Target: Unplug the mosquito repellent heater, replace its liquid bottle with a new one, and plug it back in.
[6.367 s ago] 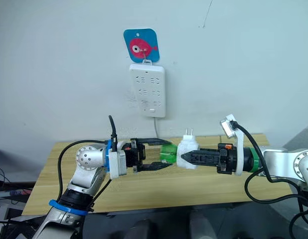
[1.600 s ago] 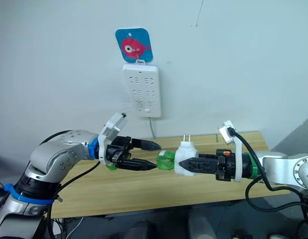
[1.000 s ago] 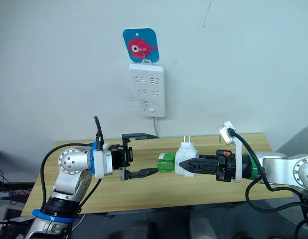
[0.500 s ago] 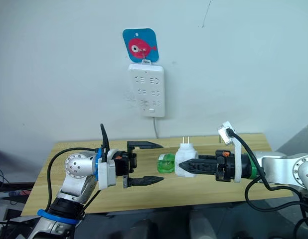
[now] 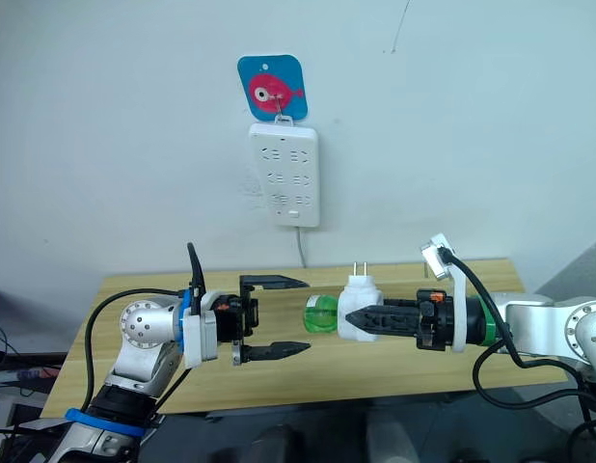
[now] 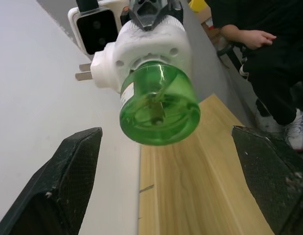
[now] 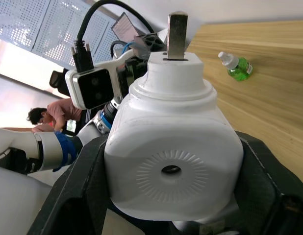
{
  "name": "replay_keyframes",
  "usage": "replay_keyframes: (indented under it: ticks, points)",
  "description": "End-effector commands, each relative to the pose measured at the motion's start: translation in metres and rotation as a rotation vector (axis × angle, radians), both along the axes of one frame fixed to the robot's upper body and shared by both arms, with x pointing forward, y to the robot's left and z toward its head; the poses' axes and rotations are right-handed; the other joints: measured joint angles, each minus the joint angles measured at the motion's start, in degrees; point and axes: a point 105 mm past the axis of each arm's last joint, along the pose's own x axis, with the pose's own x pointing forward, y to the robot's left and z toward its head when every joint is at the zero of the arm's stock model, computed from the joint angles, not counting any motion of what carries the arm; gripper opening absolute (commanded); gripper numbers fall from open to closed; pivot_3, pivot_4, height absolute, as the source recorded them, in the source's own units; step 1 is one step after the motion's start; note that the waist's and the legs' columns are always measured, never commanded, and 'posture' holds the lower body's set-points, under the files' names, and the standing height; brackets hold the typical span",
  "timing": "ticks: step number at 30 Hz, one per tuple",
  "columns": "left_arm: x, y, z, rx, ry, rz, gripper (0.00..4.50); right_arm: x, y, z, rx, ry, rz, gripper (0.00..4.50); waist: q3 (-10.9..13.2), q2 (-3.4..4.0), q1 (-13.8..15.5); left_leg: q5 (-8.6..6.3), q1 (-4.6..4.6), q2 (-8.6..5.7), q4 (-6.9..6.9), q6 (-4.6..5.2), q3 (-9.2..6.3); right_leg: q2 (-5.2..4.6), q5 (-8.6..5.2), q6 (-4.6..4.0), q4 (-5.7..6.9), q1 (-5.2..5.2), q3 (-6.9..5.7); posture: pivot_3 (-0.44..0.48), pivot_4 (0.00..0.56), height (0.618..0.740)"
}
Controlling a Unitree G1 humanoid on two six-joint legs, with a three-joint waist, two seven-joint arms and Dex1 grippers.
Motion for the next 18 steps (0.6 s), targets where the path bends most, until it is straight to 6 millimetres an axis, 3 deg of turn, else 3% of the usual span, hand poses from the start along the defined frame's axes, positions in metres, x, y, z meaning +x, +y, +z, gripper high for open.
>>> replay_keyframes:
  ticks: [1, 12, 15, 18]
  points:
    - [0.003, -0.01, 0.013, -0.058, -0.046, -0.004, 4.45, 0.003, 0.002, 0.013, 0.039, -0.041, -0.001, 2.97, 0.0, 0.0, 0.0, 0.0, 0.0, 0.0, 0.01, 0.0, 0.03, 0.01, 0.0, 0.0, 0.0, 0.0, 0.02, -0.139, 0.144, 0.73]
    - [0.006, -0.02, 0.014, -0.065, -0.05, -0.022, 4.45, 0.003, 0.003, 0.014, 0.038, -0.042, 0.007, 2.97, 0.0, 0.0, -0.05, 0.0, 0.0, 0.0, 0.02, 0.0, -0.01, 0.03, 0.0, 0.0, 0.01, 0.02, 0.01, -0.139, 0.146, 0.73]
    - [0.007, -0.023, 0.015, -0.072, -0.05, -0.032, 3.84, 0.003, 0.003, 0.014, 0.037, -0.042, 0.007, 2.97, 0.0, 0.0, -0.03, 0.0, 0.0, -0.01, 0.02, 0.0, 0.0, 0.03, 0.0, 0.0, 0.0, 0.02, 0.02, -0.139, 0.146, 0.73]
    - [0.008, -0.025, 0.02, -0.078, -0.053, -0.038, 2.89, 0.003, 0.003, 0.014, 0.036, -0.043, 0.007, 2.97, 0.0, 0.0, -0.04, 0.0, 0.0, -0.01, 0.03, 0.0, 0.02, 0.03, 0.0, 0.0, 0.0, 0.03, 0.03, -0.145, 0.148, 0.73]
